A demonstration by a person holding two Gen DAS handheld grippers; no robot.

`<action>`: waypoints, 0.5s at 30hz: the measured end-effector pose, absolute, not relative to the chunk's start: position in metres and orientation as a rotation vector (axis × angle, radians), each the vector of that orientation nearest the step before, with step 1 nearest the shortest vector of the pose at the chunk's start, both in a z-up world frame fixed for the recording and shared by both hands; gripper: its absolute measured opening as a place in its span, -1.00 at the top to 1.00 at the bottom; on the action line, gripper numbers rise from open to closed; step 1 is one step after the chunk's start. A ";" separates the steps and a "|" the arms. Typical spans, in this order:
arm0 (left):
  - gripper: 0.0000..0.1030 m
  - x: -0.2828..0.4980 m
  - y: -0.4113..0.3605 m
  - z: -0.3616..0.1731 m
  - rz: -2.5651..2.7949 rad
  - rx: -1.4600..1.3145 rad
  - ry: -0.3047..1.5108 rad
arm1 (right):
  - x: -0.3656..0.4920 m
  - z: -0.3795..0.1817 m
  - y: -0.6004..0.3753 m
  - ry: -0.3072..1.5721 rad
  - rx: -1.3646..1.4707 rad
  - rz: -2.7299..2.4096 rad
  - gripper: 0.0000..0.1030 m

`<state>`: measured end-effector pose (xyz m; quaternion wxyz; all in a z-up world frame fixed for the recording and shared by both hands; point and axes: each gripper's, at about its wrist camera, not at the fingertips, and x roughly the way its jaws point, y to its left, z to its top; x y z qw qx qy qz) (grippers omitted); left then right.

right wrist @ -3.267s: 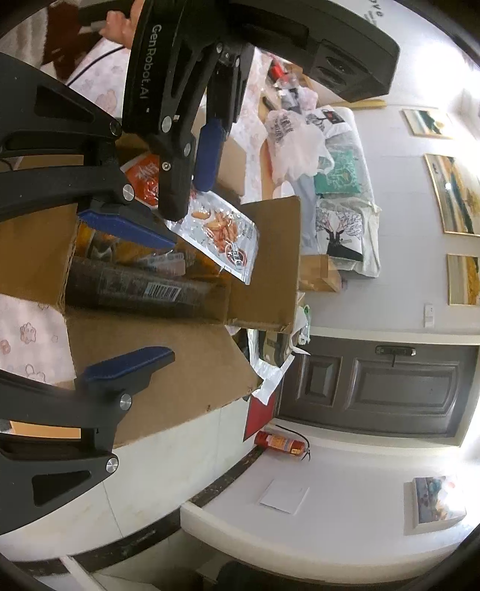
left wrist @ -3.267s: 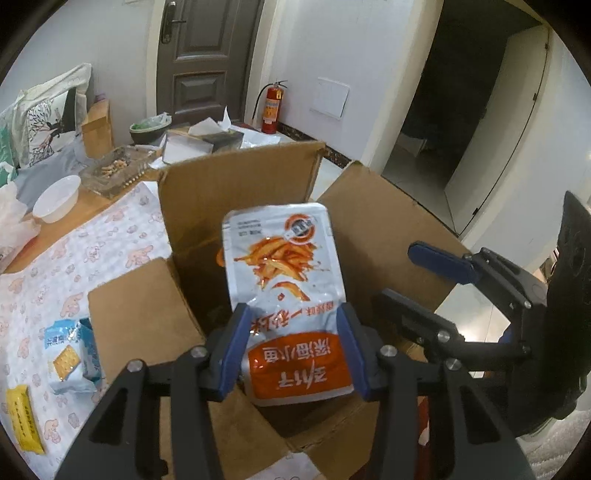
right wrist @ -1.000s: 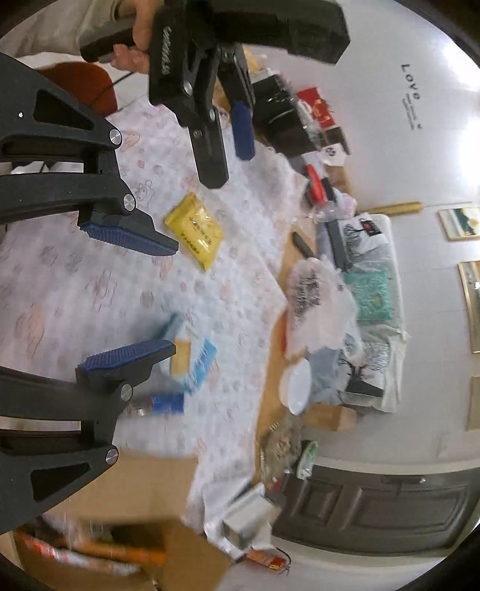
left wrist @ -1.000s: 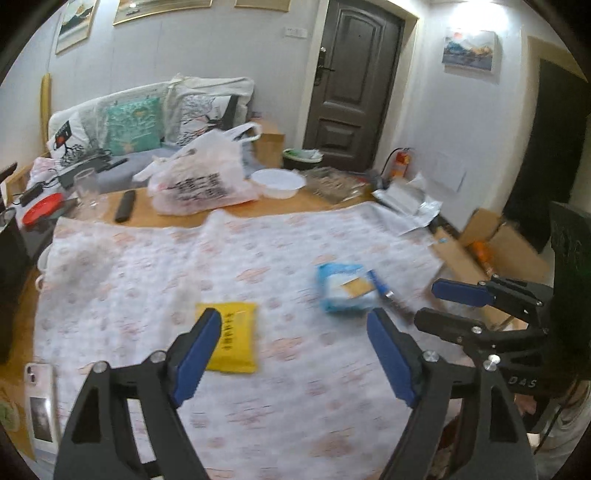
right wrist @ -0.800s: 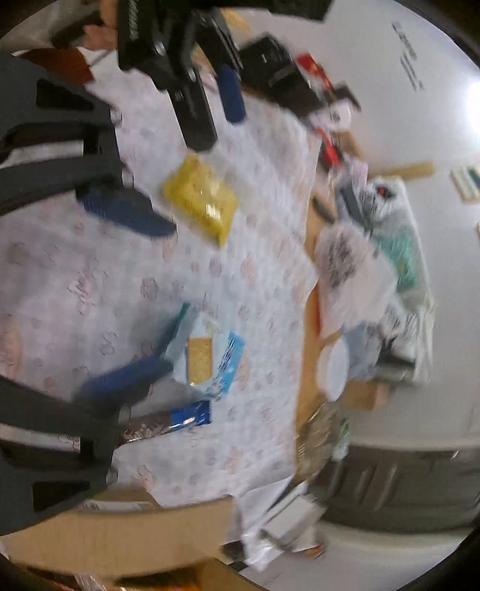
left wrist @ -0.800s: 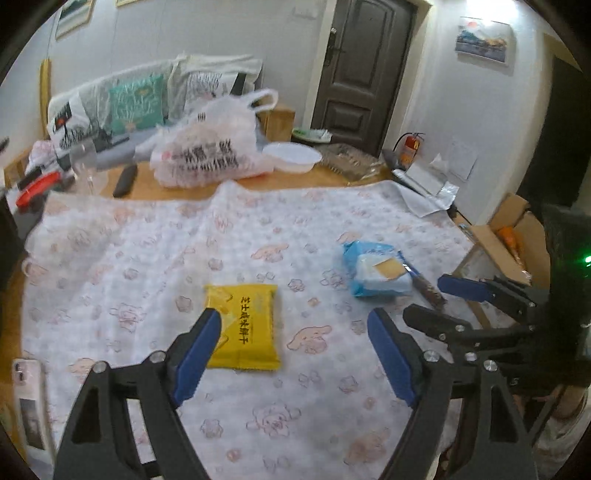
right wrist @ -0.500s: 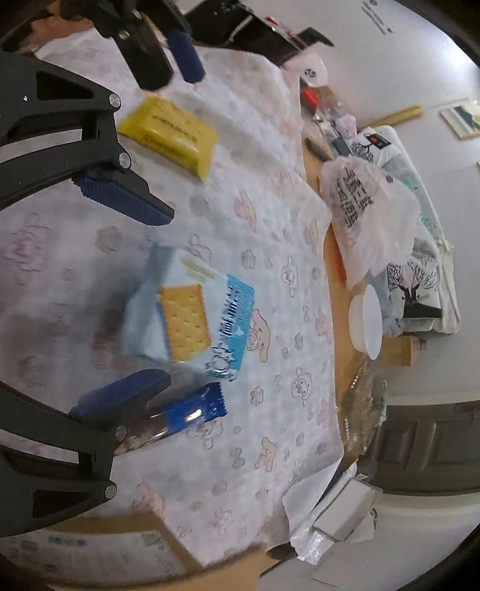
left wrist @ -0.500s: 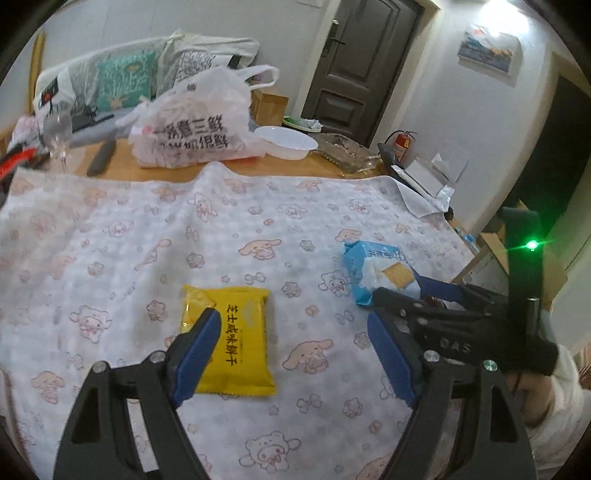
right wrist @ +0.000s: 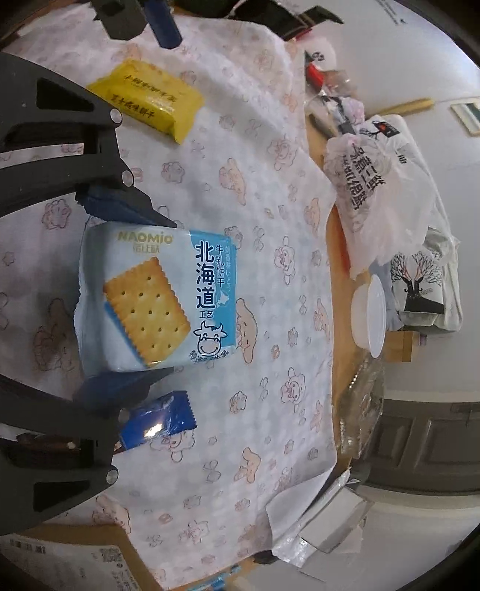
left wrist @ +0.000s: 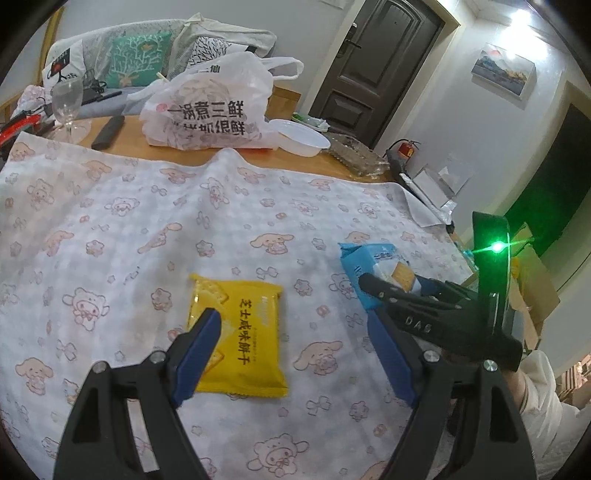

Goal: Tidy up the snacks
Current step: 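Grasp the blue cracker packet with the right gripper and lift it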

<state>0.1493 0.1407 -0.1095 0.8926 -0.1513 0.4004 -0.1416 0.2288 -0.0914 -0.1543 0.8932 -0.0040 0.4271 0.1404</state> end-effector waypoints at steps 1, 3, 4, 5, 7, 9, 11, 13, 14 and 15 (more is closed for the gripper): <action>-0.53 0.149 0.141 -0.109 -0.298 -0.319 0.829 | 0.226 -0.153 -0.090 0.884 -0.014 0.305 -0.21; -0.53 0.146 0.140 -0.105 -0.305 -0.328 0.819 | 0.218 -0.151 -0.088 0.875 -0.014 0.324 -0.21; -0.53 0.145 0.140 -0.104 -0.309 -0.333 0.816 | 0.214 -0.149 -0.087 0.866 -0.018 0.334 -0.21; -0.53 0.143 0.140 -0.102 -0.316 -0.341 0.810 | 0.208 -0.145 -0.085 0.852 -0.023 0.351 -0.21; -0.53 0.140 0.140 -0.099 -0.330 -0.358 0.802 | 0.195 -0.137 -0.081 0.836 -0.022 0.406 -0.21; -0.53 0.137 0.140 -0.095 -0.346 -0.377 0.795 | 0.181 -0.130 -0.076 0.822 -0.019 0.482 -0.21; -0.53 0.132 0.139 -0.091 -0.368 -0.394 0.787 | 0.164 -0.120 -0.070 0.791 -0.027 0.560 -0.21; -0.53 0.127 0.137 -0.086 -0.396 -0.413 0.775 | 0.150 -0.109 -0.066 0.761 -0.035 0.634 -0.21; -0.53 0.125 0.136 -0.084 -0.405 -0.420 0.770 | 0.142 -0.104 -0.065 0.743 -0.034 0.665 -0.21; -0.53 0.122 0.136 -0.081 -0.415 -0.429 0.765 | 0.134 -0.097 -0.064 0.720 -0.034 0.694 -0.21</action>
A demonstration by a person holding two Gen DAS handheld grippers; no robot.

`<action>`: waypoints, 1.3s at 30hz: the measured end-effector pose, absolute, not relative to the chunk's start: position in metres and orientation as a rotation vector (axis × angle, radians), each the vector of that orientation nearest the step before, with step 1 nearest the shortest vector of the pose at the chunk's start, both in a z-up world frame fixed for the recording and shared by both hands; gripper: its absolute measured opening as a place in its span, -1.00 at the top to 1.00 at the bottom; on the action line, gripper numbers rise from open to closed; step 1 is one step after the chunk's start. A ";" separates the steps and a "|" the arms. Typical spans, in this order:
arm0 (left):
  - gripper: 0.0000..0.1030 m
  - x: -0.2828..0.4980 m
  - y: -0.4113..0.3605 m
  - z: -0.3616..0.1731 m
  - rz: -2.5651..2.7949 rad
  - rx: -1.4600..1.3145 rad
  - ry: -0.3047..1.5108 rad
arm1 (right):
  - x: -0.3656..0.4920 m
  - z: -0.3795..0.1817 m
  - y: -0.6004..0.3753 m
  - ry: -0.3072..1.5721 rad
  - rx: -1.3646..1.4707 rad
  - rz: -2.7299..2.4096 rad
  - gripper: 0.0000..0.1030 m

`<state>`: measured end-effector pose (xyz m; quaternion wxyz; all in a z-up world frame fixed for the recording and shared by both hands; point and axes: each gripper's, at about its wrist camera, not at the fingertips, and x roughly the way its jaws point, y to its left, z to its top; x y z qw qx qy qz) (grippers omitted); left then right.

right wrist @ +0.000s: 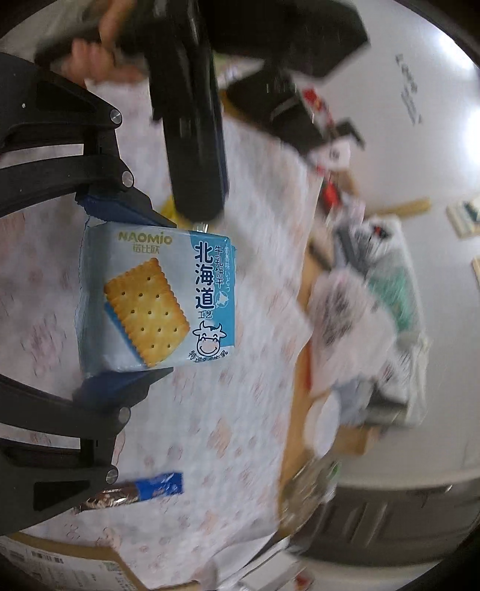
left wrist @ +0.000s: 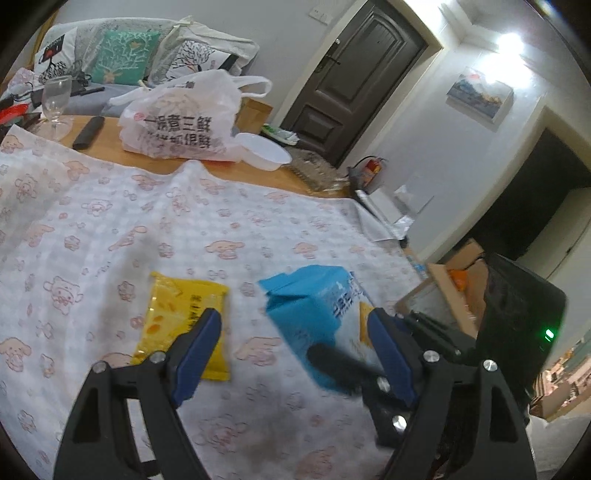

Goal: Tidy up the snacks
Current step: 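Grasp the blue cracker packet with the right gripper and lift it, then carry the blue cracker packet into the cardboard box and lower it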

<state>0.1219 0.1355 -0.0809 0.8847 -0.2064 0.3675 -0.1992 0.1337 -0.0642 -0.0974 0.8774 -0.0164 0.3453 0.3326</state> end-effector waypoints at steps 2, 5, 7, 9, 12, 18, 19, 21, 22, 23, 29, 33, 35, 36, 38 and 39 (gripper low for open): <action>-0.53 0.117 0.134 -0.075 -0.434 -0.444 0.754 | 0.117 -0.085 -0.063 0.667 -0.047 0.739 -0.21; -0.52 0.110 0.126 -0.064 -0.473 -0.455 0.738 | 0.098 -0.068 -0.067 0.603 -0.048 0.784 -0.21; -0.43 0.104 0.119 -0.054 -0.500 -0.457 0.719 | 0.087 -0.057 -0.073 0.568 -0.046 0.795 -0.21; -0.23 0.099 0.110 -0.043 -0.536 -0.458 0.702 | 0.080 -0.049 -0.078 0.543 -0.045 0.793 -0.21; -0.13 0.089 0.091 -0.023 -0.557 -0.415 0.675 | 0.071 -0.037 -0.095 0.508 -0.025 0.786 -0.21; -0.09 0.076 0.033 0.011 -0.580 -0.308 0.645 | 0.053 -0.018 -0.151 0.449 0.018 0.758 -0.21; -0.09 0.076 0.018 0.017 -0.585 -0.282 0.643 | 0.050 -0.016 -0.163 0.442 0.021 0.748 -0.21; -0.08 0.077 -0.012 0.026 -0.592 -0.224 0.642 | 0.046 -0.014 -0.189 0.430 0.024 0.718 -0.20; -0.08 0.079 -0.029 0.031 -0.600 -0.197 0.641 | 0.045 -0.012 -0.202 0.424 0.025 0.698 -0.20; -0.08 0.081 -0.045 0.034 -0.610 -0.175 0.642 | 0.044 -0.011 -0.218 0.416 0.030 0.675 -0.20; -0.07 0.104 -0.144 0.043 -0.707 -0.071 0.667 | 0.048 -0.015 -0.308 0.421 0.085 0.535 -0.20; -0.07 0.124 -0.196 0.030 -0.752 -0.029 0.722 | 0.058 -0.028 -0.353 0.479 0.098 0.462 -0.20; -0.07 0.136 -0.217 0.019 -0.770 -0.019 0.760 | 0.063 -0.037 -0.372 0.516 0.099 0.435 -0.21; -0.07 0.141 -0.225 0.013 -0.777 -0.018 0.779 | 0.066 -0.042 -0.379 0.532 0.100 0.426 -0.21; -0.07 0.151 -0.236 0.005 -0.785 -0.017 0.810 | 0.073 -0.051 -0.391 0.562 0.101 0.410 -0.21; -0.07 0.157 -0.243 -0.001 -0.788 -0.016 0.830 | 0.077 -0.055 -0.395 0.575 0.099 0.403 -0.21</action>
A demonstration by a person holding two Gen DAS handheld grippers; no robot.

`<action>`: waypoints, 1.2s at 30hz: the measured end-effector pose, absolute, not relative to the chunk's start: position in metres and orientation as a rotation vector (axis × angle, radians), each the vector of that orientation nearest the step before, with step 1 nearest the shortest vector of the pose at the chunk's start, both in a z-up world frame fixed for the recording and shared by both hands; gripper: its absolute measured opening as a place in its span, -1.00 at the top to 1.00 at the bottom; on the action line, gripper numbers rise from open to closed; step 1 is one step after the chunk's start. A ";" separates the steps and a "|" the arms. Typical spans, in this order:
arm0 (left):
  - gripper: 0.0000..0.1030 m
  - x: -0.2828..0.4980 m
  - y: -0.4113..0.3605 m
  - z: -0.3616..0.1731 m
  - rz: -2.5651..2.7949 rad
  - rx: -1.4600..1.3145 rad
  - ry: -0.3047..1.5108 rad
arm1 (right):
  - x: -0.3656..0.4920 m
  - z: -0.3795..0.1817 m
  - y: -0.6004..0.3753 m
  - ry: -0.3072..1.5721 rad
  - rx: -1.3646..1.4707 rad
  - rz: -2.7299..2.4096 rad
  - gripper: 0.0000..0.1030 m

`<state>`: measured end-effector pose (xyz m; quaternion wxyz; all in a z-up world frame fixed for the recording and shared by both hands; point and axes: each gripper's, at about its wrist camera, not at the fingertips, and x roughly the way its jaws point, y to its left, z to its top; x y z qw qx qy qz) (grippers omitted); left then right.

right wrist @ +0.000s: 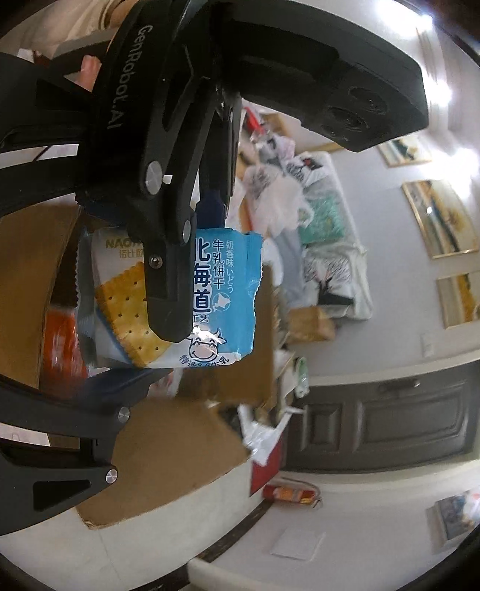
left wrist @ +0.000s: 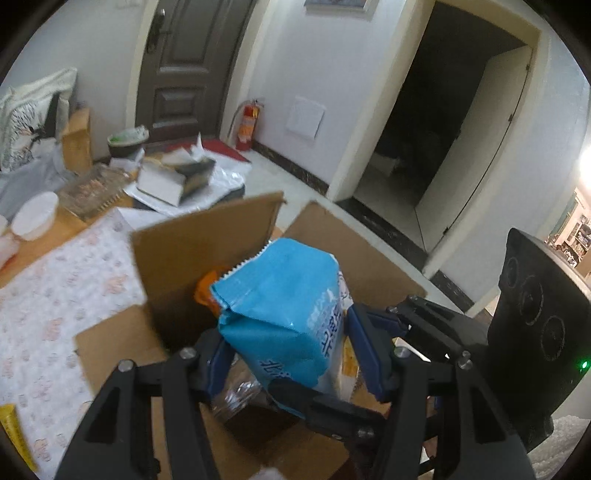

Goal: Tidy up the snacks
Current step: 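Carry the blue cracker packet into the cardboard box and lower it, then open the right gripper and withdraw both grippers back over the sheet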

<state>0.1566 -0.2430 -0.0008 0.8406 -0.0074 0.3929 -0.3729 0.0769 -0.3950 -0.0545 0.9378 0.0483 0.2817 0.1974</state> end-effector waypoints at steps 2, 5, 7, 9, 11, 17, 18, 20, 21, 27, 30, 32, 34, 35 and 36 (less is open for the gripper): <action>-0.08 0.162 -0.249 -0.007 -0.787 -0.010 0.850 | 0.084 -0.062 -0.400 0.597 0.092 0.391 -0.21; -0.11 0.169 -0.255 -0.014 -0.775 0.001 0.869 | 0.090 -0.069 -0.404 0.613 0.077 0.381 -0.22; -0.22 0.171 -0.256 -0.015 -0.763 0.008 0.866 | 0.094 -0.071 -0.402 0.616 0.060 0.373 -0.22; -0.26 0.172 -0.253 -0.012 -0.737 0.018 0.850 | 0.097 -0.072 -0.399 0.618 0.044 0.365 -0.22; -0.31 0.174 -0.249 -0.010 -0.737 0.006 0.845 | 0.097 -0.072 -0.394 0.619 0.037 0.358 -0.23; -0.44 0.173 -0.240 -0.001 -0.697 0.025 0.803 | 0.098 -0.069 -0.391 0.617 0.034 0.353 -0.30; -0.46 0.170 -0.236 0.003 -0.685 0.025 0.789 | 0.100 -0.069 -0.391 0.618 0.031 0.349 -0.30; -0.50 0.166 -0.228 0.008 -0.674 0.017 0.769 | 0.100 -0.068 -0.390 0.621 0.028 0.342 -0.31; -0.51 0.164 -0.224 0.011 -0.671 0.011 0.760 | 0.100 -0.067 -0.389 0.621 0.026 0.339 -0.31; -0.52 0.152 -0.204 0.020 -0.654 -0.011 0.737 | 0.103 -0.070 -0.383 0.643 0.010 0.321 -0.20; -0.52 0.147 -0.196 0.021 -0.649 -0.018 0.731 | 0.102 -0.068 -0.387 0.643 0.053 0.309 -0.19; -0.52 0.146 -0.192 0.021 -0.644 -0.023 0.729 | 0.104 -0.066 -0.389 0.644 0.092 0.313 -0.19; -0.52 0.144 -0.187 0.022 -0.641 -0.027 0.724 | 0.108 -0.065 -0.388 0.649 0.099 0.300 -0.19; -0.52 0.144 -0.186 0.022 -0.639 -0.028 0.723 | 0.109 -0.066 -0.387 0.654 0.094 0.293 -0.20; -0.52 0.143 -0.183 0.023 -0.638 -0.031 0.722 | 0.111 -0.067 -0.386 0.665 0.088 0.283 -0.20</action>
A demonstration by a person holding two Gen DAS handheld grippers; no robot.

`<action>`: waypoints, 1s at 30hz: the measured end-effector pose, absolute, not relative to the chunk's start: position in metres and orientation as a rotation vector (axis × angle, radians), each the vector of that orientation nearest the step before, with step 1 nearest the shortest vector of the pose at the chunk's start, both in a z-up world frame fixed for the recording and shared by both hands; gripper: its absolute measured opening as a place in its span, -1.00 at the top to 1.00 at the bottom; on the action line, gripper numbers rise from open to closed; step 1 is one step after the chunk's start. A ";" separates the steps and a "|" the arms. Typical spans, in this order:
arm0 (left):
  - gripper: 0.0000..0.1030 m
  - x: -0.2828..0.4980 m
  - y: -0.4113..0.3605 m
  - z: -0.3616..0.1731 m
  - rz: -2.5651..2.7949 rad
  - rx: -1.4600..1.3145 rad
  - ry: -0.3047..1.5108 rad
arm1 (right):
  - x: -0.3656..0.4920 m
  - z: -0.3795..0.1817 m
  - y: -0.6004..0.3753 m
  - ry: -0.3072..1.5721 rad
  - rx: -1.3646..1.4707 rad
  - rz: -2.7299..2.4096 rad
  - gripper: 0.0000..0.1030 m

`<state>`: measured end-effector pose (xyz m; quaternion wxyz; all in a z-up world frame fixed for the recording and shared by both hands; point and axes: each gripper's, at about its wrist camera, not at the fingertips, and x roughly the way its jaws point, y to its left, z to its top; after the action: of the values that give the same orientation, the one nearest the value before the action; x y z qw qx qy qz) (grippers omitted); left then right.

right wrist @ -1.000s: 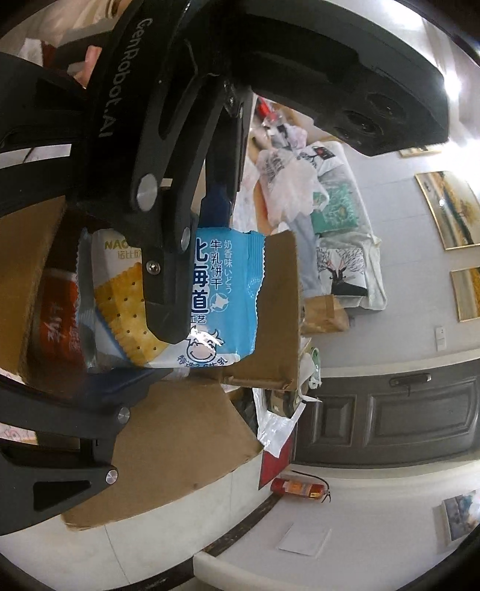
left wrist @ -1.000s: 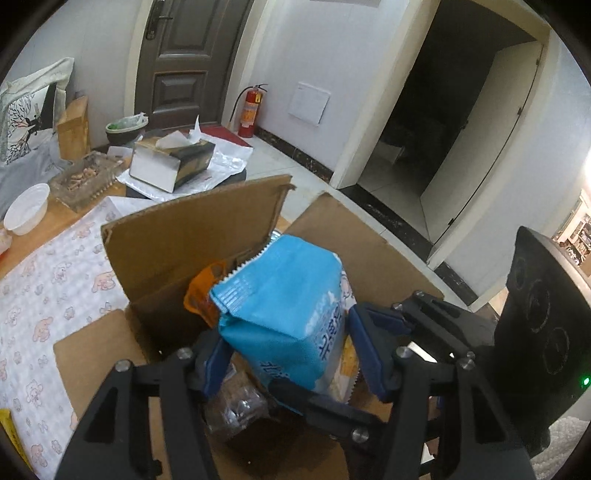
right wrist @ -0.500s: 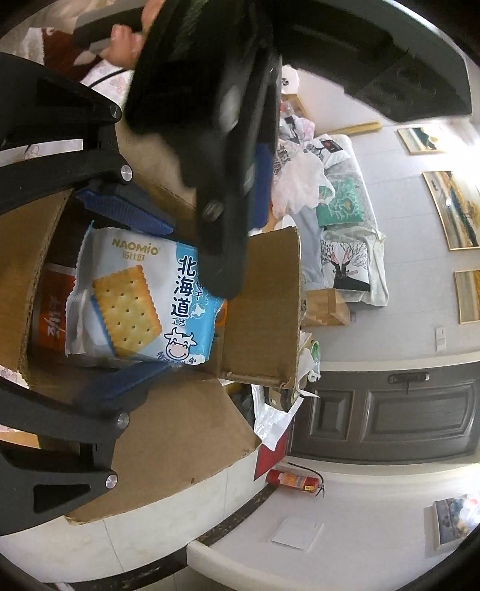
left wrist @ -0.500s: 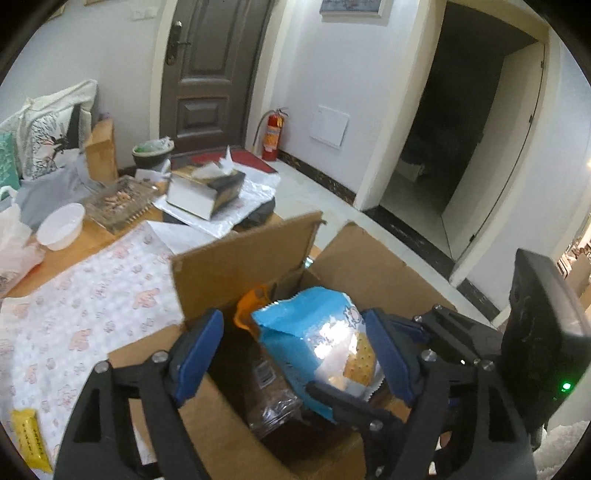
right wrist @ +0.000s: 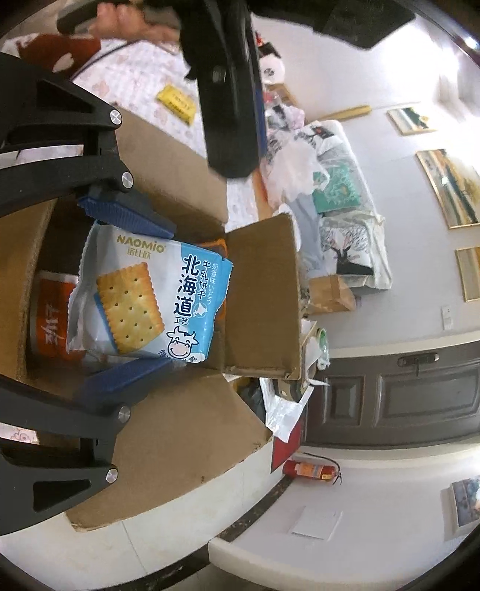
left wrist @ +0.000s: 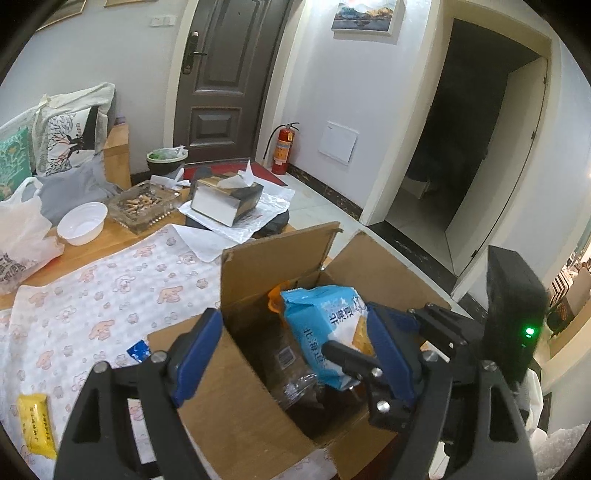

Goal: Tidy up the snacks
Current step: 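Open the right gripper and withdraw both grippers back over the sheet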

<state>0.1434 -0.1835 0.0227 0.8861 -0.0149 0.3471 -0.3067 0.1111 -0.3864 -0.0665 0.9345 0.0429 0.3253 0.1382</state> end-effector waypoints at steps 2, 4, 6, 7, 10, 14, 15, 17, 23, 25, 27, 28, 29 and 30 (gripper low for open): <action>-0.52 0.143 -0.180 0.023 -0.635 -0.034 0.719 | 0.112 -0.066 -0.386 0.677 0.088 0.271 -0.21; -0.52 0.141 -0.175 0.024 -0.632 -0.039 0.716 | 0.108 -0.063 -0.385 0.667 0.078 0.256 -0.26; -0.52 0.138 -0.170 0.025 -0.629 -0.047 0.710 | 0.102 -0.058 -0.384 0.650 0.068 0.250 -0.28; -0.52 0.137 -0.167 0.026 -0.627 -0.049 0.707 | 0.099 -0.055 -0.383 0.645 0.068 0.247 -0.29; -0.52 0.131 -0.155 0.030 -0.615 -0.059 0.692 | 0.092 -0.046 -0.380 0.623 0.061 0.246 -0.29; -0.52 0.117 -0.127 0.035 -0.563 -0.047 0.663 | 0.083 -0.034 -0.365 0.603 0.048 0.268 -0.29; -0.52 0.114 -0.120 0.035 -0.547 -0.042 0.656 | 0.080 -0.030 -0.357 0.596 0.045 0.287 -0.29; -0.52 0.106 -0.099 0.036 -0.496 -0.032 0.644 | 0.075 -0.025 -0.339 0.584 0.036 0.335 -0.29; -0.52 0.085 -0.028 0.028 -0.345 -0.021 0.634 | 0.071 -0.018 -0.266 0.586 -0.006 0.485 -0.29; -0.52 0.081 -0.006 0.020 -0.296 -0.012 0.639 | 0.073 -0.021 -0.239 0.604 -0.007 0.531 -0.29; -0.52 0.079 0.016 0.010 -0.260 -0.013 0.650 | 0.074 -0.026 -0.215 0.621 -0.020 0.565 -0.29; -0.52 0.078 0.029 0.004 -0.239 -0.015 0.657 | 0.075 -0.029 -0.203 0.631 -0.033 0.577 -0.29; -0.52 0.079 0.040 -0.003 -0.217 -0.014 0.665 | 0.077 -0.033 -0.187 0.646 -0.052 0.590 -0.29; -0.52 0.080 0.051 -0.011 -0.197 -0.013 0.673 | 0.079 -0.037 -0.175 0.659 -0.063 0.600 -0.29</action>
<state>0.0796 0.0506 -0.0113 0.9391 -0.0064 0.3298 -0.0966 0.0788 -0.1752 -0.0372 0.9019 -0.0306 0.3186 0.2901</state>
